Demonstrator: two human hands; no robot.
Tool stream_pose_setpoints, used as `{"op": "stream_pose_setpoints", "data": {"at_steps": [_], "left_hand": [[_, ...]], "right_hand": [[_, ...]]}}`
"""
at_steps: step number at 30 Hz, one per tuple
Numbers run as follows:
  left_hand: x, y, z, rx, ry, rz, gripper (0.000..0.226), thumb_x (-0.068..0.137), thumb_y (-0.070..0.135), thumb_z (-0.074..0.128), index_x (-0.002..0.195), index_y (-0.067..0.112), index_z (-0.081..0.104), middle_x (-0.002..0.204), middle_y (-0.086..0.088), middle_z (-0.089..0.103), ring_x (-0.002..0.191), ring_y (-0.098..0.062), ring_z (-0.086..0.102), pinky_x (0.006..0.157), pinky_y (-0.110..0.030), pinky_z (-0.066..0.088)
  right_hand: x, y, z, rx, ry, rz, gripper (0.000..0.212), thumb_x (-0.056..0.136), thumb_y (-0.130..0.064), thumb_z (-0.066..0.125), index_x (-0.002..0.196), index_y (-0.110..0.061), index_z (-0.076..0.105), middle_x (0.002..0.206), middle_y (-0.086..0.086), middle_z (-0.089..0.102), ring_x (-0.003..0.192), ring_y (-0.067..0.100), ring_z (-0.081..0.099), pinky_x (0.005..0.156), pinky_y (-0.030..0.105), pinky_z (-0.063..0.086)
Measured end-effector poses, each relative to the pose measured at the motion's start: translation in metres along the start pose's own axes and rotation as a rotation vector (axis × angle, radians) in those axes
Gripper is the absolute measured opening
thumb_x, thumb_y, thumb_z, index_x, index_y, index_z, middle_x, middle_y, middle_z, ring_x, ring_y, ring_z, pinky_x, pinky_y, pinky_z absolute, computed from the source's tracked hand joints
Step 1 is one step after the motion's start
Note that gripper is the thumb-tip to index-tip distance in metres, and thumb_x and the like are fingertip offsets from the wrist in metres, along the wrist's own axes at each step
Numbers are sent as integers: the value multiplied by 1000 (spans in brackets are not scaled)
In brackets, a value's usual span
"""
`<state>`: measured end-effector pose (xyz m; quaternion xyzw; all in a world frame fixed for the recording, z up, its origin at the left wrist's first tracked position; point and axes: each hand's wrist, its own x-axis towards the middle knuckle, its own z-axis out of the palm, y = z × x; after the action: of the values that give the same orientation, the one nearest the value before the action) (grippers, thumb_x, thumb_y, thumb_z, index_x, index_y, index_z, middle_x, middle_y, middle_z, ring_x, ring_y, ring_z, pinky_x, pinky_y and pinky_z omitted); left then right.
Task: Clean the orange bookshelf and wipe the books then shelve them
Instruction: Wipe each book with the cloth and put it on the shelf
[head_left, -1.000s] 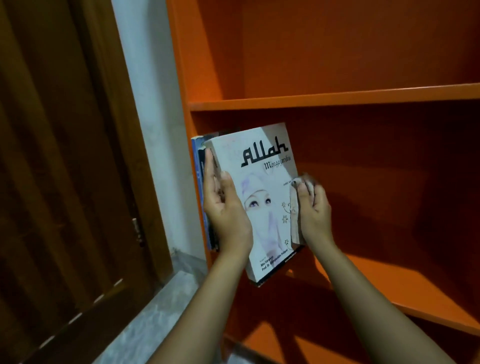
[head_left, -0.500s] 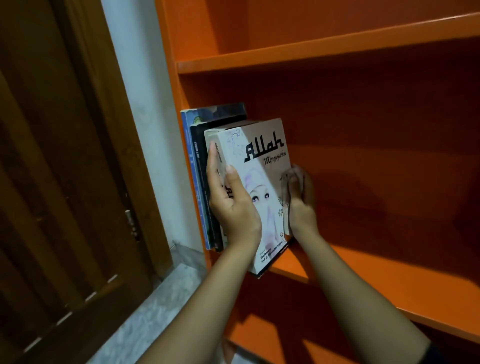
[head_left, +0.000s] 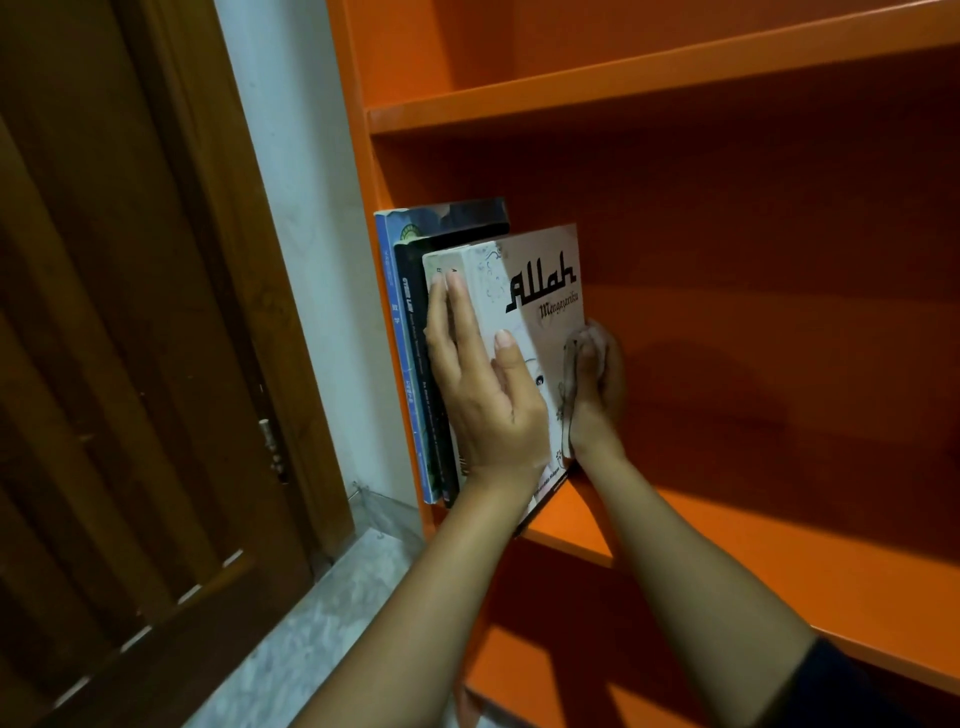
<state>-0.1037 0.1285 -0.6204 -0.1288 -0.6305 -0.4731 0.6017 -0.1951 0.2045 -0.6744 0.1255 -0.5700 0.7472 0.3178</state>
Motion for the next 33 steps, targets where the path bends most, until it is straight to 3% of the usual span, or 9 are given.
{"op": "stream_pose_setpoints", "data": {"at_steps": [3,5,7,9,12,18,24,30,33], "left_hand": [[-1,-4,0,86,-69,26,54,96,17,37,144,-4,23,152,-13,20,143,-16,16,118,-34,19],[-3,-8,-2,138,-118,42,57,96,19,36,146,-2,17,154,-15,16,144,-20,14,116,-49,22],[-8,-15,-6,178,-158,83,57,97,19,33,146,0,13,154,-15,11,145,-22,10,114,-55,22],[-15,-22,-10,201,-186,118,55,97,19,31,145,0,11,154,-14,7,146,-23,8,114,-55,21],[-20,-26,-12,209,-198,124,55,98,19,30,145,-2,11,154,-15,6,146,-24,8,113,-56,22],[-20,-27,-11,200,-189,136,54,97,17,30,144,-4,14,153,-19,9,145,-24,9,111,-58,24],[-20,-27,-9,221,-183,137,54,96,17,31,144,-1,13,152,-18,10,145,-18,6,111,-57,26],[-20,-26,-11,223,-198,132,55,97,15,34,144,-1,13,152,-18,9,145,-19,7,112,-57,25],[-20,-24,-14,242,-218,122,56,96,13,37,145,1,11,153,-15,8,145,-22,9,112,-55,25]], "right_hand": [[2,5,4,-29,-8,-5,81,83,-71,47,126,-3,47,91,-1,52,79,13,50,74,33,43],[-1,1,9,-25,8,-11,85,81,-74,43,131,-5,46,113,11,59,101,24,59,91,41,48],[-5,-3,11,-2,13,-15,94,77,-79,41,134,-4,43,132,13,53,121,22,53,103,37,43],[-6,0,10,-22,18,-13,92,77,-80,39,134,-8,43,136,9,51,125,17,50,107,37,40],[-6,9,7,-94,15,-29,74,87,-69,37,134,-13,46,138,6,51,129,20,47,107,48,37],[-16,8,3,-246,51,-17,51,98,-40,34,141,-14,41,148,3,40,138,15,35,115,42,27],[-21,2,-1,-297,-19,-4,50,100,-36,32,145,-15,34,154,2,29,143,15,24,118,41,20],[-27,-3,-6,-305,0,3,55,93,-42,37,138,-13,47,150,6,39,140,21,32,114,43,27],[-31,-9,-11,-305,7,-5,41,97,-32,46,135,-17,52,146,5,44,137,20,37,112,40,32]]}}
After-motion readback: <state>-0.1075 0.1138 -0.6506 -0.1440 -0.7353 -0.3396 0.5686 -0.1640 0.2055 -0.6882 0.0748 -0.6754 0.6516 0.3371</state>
